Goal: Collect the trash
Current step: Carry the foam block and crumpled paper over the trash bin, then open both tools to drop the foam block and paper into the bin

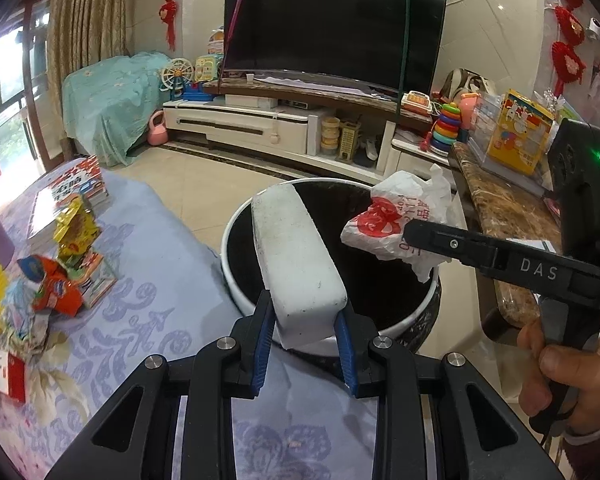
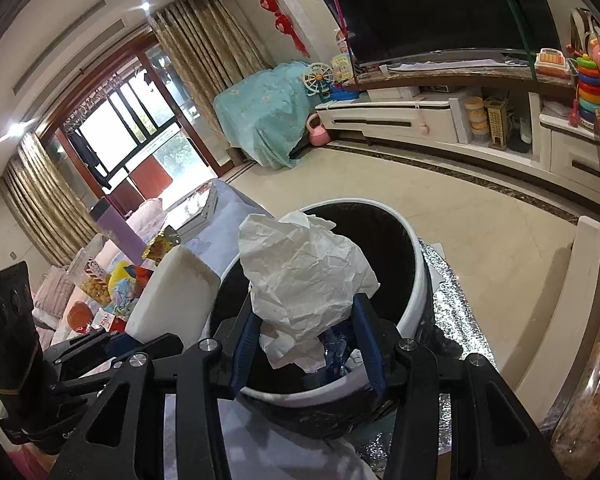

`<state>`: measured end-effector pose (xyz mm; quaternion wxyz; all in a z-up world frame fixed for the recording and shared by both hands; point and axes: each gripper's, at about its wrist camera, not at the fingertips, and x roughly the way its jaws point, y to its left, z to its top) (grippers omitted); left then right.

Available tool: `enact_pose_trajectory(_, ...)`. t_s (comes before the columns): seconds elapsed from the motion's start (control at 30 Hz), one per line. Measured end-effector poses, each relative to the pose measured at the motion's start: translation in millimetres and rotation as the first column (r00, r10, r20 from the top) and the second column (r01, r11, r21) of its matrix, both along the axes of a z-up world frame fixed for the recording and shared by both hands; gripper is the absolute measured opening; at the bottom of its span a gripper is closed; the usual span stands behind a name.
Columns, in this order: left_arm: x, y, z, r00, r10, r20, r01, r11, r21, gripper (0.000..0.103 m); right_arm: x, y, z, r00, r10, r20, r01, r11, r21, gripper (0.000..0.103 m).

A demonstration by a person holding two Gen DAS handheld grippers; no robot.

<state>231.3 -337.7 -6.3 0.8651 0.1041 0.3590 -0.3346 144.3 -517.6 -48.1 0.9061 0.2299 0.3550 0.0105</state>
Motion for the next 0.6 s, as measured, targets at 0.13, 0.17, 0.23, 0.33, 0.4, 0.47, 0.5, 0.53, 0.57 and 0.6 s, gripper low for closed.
enact_pose_trajectory(0.13,6,-7,-2,1.000,-0.005,-0.003,0.005,1.000,0.004,0.028,4,-3,0,1.000,-0.004,-0.007,0.004,1.000,-0.002,0.047)
enact_pose_trajectory(0.17,8,-9,-3,1.000,-0.005,-0.002,0.005,1.000,0.005,0.028,5,-4,1,1.000,-0.003,-0.007,0.003,1.000,-0.005,0.047)
enact_pose_trajectory(0.23,10,-12,-3,1.000,-0.003,-0.005,0.004,1.000,0.008,0.028,6,-4,1,1.000,-0.001,-0.009,0.000,1.000,-0.011,0.047)
enact_pose_trajectory(0.33,17,-15,-5,1.000,-0.005,-0.018,0.005,1.000,0.007,0.029,11,-6,2,1.000,0.005,-0.017,-0.005,1.000,-0.016,0.047)
enact_pose_trajectory(0.4,21,-17,-6,1.000,-0.005,-0.028,0.006,1.000,0.005,0.029,13,-8,2,1.000,0.005,-0.022,-0.006,1.000,-0.018,0.047)
enact_pose_trajectory(0.47,24,-19,-8,0.999,-0.003,-0.032,0.003,1.000,0.006,0.029,16,-10,2,1.000,0.008,-0.027,-0.008,1.000,-0.021,0.047)
enact_pose_trajectory(0.5,25,-20,-9,0.999,-0.002,-0.035,0.003,1.000,0.007,0.029,17,-10,2,0.999,0.009,-0.032,-0.009,1.000,-0.024,0.048)
enact_pose_trajectory(0.53,27,-21,-10,0.999,-0.004,-0.040,0.005,1.000,0.007,0.029,18,-10,2,0.999,0.010,-0.033,-0.011,1.000,-0.026,0.048)
enact_pose_trajectory(0.57,28,-22,-11,0.999,-0.004,-0.043,0.004,1.000,0.007,0.029,19,-11,1,0.999,0.011,-0.036,-0.012,1.000,-0.027,0.048)
enact_pose_trajectory(0.6,30,-23,-12,0.999,-0.002,-0.047,0.002,1.000,0.008,0.029,19,-11,0,0.999,0.013,-0.043,-0.014,0.999,-0.031,0.048)
